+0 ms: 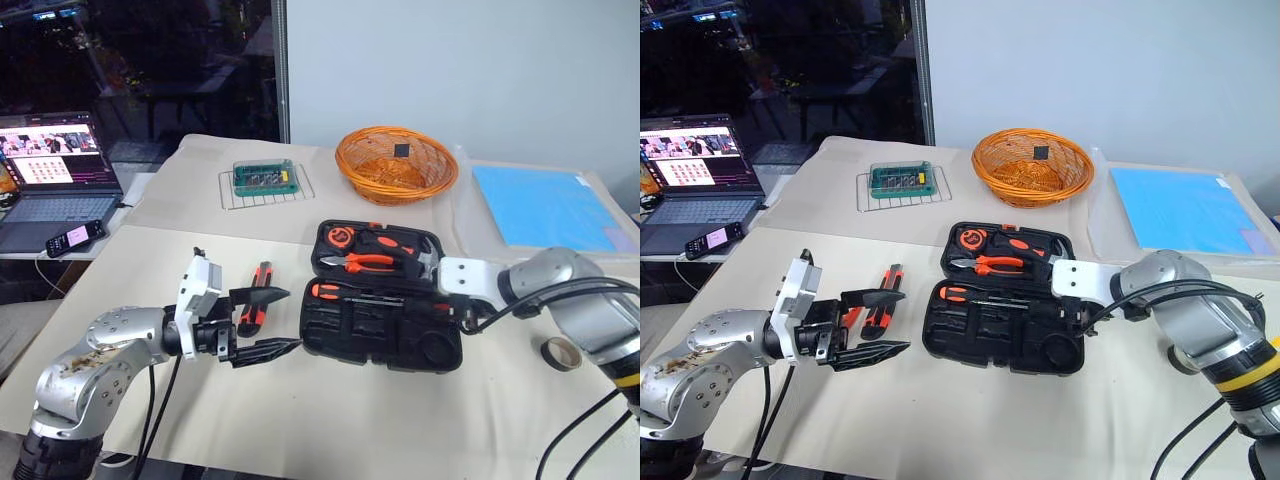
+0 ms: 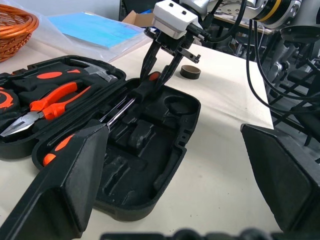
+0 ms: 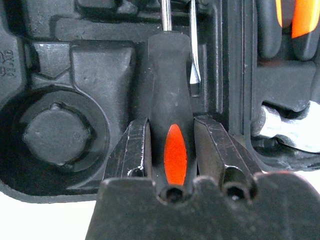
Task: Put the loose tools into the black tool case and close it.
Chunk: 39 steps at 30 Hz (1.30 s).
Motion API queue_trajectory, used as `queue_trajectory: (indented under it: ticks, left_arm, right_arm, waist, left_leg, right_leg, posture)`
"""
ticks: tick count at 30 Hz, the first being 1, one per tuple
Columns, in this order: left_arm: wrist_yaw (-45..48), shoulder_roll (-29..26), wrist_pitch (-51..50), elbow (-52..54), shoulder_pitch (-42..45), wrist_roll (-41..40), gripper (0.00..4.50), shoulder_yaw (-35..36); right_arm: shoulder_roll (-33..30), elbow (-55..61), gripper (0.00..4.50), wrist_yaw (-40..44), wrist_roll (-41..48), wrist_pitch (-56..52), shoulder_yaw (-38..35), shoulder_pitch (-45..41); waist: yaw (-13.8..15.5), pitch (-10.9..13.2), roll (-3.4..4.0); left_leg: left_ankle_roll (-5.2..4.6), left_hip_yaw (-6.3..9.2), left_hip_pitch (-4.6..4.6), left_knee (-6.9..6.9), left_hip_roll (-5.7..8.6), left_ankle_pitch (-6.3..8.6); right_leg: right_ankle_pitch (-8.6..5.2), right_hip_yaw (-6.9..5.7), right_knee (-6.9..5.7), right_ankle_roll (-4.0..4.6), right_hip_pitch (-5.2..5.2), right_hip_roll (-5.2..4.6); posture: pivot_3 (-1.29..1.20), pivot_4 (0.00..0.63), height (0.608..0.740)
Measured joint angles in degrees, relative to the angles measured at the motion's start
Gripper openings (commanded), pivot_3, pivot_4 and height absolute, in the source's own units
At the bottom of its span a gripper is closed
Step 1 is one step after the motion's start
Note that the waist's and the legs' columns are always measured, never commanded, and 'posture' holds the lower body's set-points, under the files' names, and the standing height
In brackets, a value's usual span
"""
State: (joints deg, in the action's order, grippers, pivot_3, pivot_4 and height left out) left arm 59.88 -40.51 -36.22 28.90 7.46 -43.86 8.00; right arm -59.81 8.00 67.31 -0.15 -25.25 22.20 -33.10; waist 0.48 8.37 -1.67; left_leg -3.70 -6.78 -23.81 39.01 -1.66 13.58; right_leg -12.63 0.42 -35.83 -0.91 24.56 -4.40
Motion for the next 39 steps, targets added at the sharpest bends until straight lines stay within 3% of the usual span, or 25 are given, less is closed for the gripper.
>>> queue_trajectory:
  ticks: [10,12,19,25,31,36,38,39]
  left_arm:
    - [-0.47,-0.56,0.27,0.29,-0.45,-0.27,4.5,0.01]
    - [-0.51,-0.56,0.71,0.28,-0.44,-0.22,4.5,-0.03]
    - [-0.37,-0.73,1.09,-0.31,-0.32,0.16,4.5,-0.23]
    - [-0.18,-0.73,1.14,-0.79,-0.32,0.76,4.5,-0.24]
    - [-0.17,-0.62,1.82,-2.05,-0.4,1.25,4.5,-0.35]
    - [-0.43,-0.45,3.59,-2.87,-0.99,2.23,4.5,-0.35]
    - [-0.74,-0.42,3.65,-2.93,-1.15,2.23,4.5,-0.28]
    - [-0.82,-0.43,3.65,-2.96,-1.2,2.23,4.5,-0.22]
  right_arm:
    - [5.06,-1.31,0.93,3.24,-3.02,-3.96,1.73,-1.61]
    - [5.11,-0.74,1.94,4.17,-2.99,-5.25,1.72,-1.61]
    - [6.28,-0.36,4.11,6.45,-0.7,-7.55,-0.79,-1.49]
    - [9.16,0.44,4.11,7.15,7.93,-8.63,-7.46,-0.14]
    - [15.13,3.88,2.4,2.14,19.43,-13.63,-20.98,2.95]
    - [23.94,7.52,0.55,-11.46,18.69,-10.9,-25.33,14.29]
    - [26.16,9.7,0.02,-16.56,16.81,-8.68,-25.96,19.26]
    - [26.82,10.18,0.02,-18.13,16.19,-8.23,-25.83,21.18]
  waist:
    - [-0.18,0.01,-0.08]
    - [-0.02,0.01,-0.08]
    - [0.08,0.01,-0.1]
    - [-0.11,0.08,-0.05]
    - [0.07,0.08,-0.1]
    - [0.19,0.08,-0.09]
    - [0.18,0.08,-0.09]
    - [0.17,0.08,-0.09]
  left_leg:
    - [0.15,0.0,0.31,-0.02,-0.13,-0.06]
    - [0.16,0.02,0.29,-0.06,-0.15,-0.05]
    - [0.21,0.1,0.17,-0.12,-0.17,-0.02]
    - [0.27,0.08,0.16,-0.1,-0.17,-0.06]
    - [0.28,0.15,0.17,-0.13,-0.21,-0.05]
    - [0.4,0.15,-0.01,-0.16,-0.19,-0.03]
    - [0.39,0.15,-0.02,-0.16,-0.19,-0.03]
    - [0.39,0.15,-0.01,-0.15,-0.19,-0.03]
  right_leg:
    - [0.08,-0.11,-0.06,0.17,-0.19,-0.01]
    - [0.04,-0.16,-0.04,0.21,-0.18,-0.01]
    - [0.01,-0.29,-0.02,0.26,-0.12,0.0]
    - [0.02,-0.24,-0.07,0.27,-0.08,0.0]
    - [0.03,-0.29,-0.01,0.26,-0.16,-0.03]
    - [0.03,-0.31,-0.07,0.26,0.03,-0.09]
    - [0.03,-0.33,-0.07,0.25,0.01,-0.06]
    - [0.03,-0.34,-0.08,0.26,0.01,-0.04]
  posture:
    - [0.0,0.15,0.74]
    - [0.0,0.15,0.74]
    - [0.0,0.15,0.74]
    - [0.0,0.15,0.74]
    - [0.0,0.15,0.74]
    - [0.0,0.15,0.74]
    - [0.0,0.15,0.74]
    - [0.0,0.15,0.74]
